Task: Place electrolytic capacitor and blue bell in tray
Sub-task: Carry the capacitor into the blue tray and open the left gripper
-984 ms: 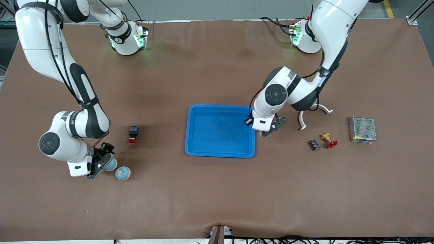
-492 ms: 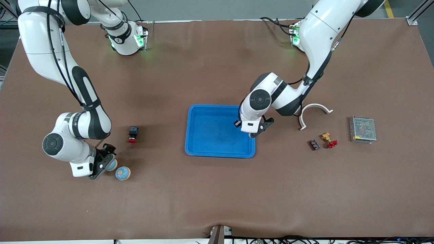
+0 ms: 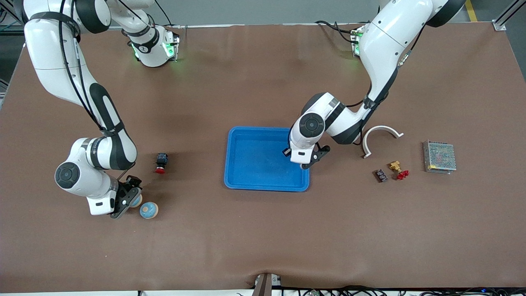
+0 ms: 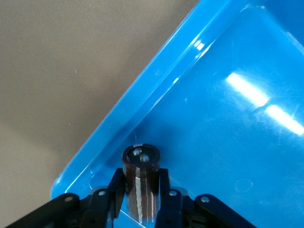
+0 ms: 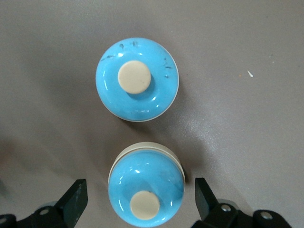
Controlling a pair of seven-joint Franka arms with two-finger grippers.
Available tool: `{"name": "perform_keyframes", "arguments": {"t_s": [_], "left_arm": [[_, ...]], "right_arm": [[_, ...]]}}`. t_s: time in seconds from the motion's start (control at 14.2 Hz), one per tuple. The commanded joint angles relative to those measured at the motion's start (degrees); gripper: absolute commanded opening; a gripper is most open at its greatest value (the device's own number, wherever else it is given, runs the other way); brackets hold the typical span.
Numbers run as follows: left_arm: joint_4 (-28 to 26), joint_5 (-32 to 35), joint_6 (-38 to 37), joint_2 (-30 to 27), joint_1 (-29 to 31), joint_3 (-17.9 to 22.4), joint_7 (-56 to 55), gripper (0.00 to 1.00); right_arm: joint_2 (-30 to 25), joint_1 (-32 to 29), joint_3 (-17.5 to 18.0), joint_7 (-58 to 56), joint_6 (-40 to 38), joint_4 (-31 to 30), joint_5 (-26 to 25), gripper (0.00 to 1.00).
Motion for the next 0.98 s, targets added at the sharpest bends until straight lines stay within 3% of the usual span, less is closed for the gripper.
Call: {"name": "perform_keyframes", "arguments": {"t_s": [0.0,0.07,0.28,0.49,0.7,0.91], "left_arm": [[2.02,1.44,-1.18,-0.22,0.01,0.27,-1.27,0.85],[2.54,1.44,-1.44,-0.74,0.27,0.27,-1.27,0.88],[6.05,1.53,-8.27,-2.06,0.72,0.27,-1.18,0.94],[8.79,1.62,-14.53,-4.69,3.43,0.36,1.44,1.0],[8.26,1.62,-17.87,-7.16,7.73,0.36,7.94,0.97],[8.09,1.71,-19.81,-8.39,12.3,0.36,12.52,0.91]], "right_arm": [[0.97,-0.48,0.39,-1.46,0.18,1.3,1.86,1.0],[1.06,-0.48,0.39,-1.46,0.27,1.3,2.04,1.0],[1.14,-0.57,0.39,-1.37,0.18,1.3,2.3,0.79],[1.14,-0.57,0.39,-1.37,0.18,1.3,2.3,0.65],[1.14,-0.57,0.39,-1.29,0.18,1.3,2.3,0.54],[1.14,-0.48,0.39,-0.67,-0.69,2.61,3.69,0.51]]}}
